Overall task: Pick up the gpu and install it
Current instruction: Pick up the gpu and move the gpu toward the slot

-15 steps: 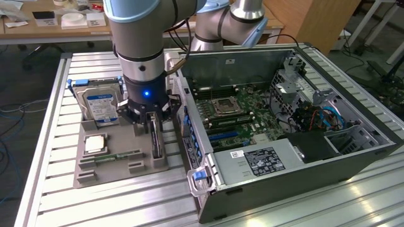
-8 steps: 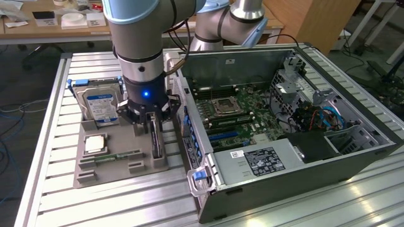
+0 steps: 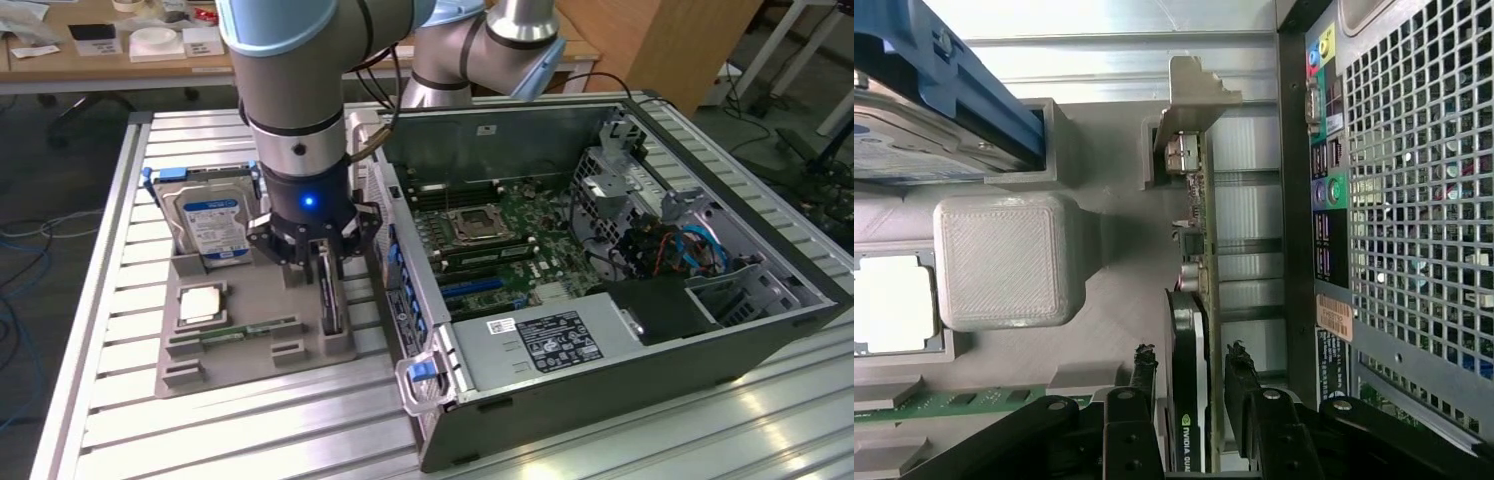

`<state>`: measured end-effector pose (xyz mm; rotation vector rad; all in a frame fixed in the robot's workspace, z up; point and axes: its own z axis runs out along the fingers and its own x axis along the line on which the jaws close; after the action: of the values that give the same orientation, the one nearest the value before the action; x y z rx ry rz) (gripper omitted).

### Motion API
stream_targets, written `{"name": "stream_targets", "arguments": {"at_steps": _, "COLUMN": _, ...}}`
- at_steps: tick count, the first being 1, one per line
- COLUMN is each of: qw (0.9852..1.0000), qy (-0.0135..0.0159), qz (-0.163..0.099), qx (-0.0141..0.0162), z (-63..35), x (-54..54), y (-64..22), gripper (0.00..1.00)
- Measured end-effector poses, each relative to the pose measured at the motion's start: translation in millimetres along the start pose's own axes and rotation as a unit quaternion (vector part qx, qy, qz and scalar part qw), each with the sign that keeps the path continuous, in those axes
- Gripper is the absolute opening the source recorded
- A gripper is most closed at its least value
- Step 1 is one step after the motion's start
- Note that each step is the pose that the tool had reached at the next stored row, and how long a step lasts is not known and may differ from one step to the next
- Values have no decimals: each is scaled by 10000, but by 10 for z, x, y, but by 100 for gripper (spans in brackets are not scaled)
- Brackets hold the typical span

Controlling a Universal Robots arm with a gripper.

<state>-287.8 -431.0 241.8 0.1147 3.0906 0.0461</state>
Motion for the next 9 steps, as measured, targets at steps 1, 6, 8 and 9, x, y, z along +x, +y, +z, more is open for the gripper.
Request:
{"name": "stream_targets", "arguments": {"at_steps": 1, "qw": 10000, "qy": -1, "qz": 0, "qx": -1, "z": 9, "x": 0, "y": 0, "gripper": 42}}
{"name": "stream_targets", "arguments": {"at_steps": 6, "qw": 10000, "qy": 1, "qz": 0, "qx": 2, "z": 27, "x": 2, "y": 0, "gripper": 42}}
{"name": "stream_targets", "arguments": {"at_steps": 8, "qw": 10000, "qy": 0, "qz": 0, "qx": 1, "z": 28, "x": 2, "y": 0, "gripper": 42}}
{"name": "stream_targets", "arguments": {"at_steps": 9, "qw": 10000, "qy": 0, "qz": 0, "qx": 1, "z": 28, "x": 1, "y": 0, "gripper": 42}}
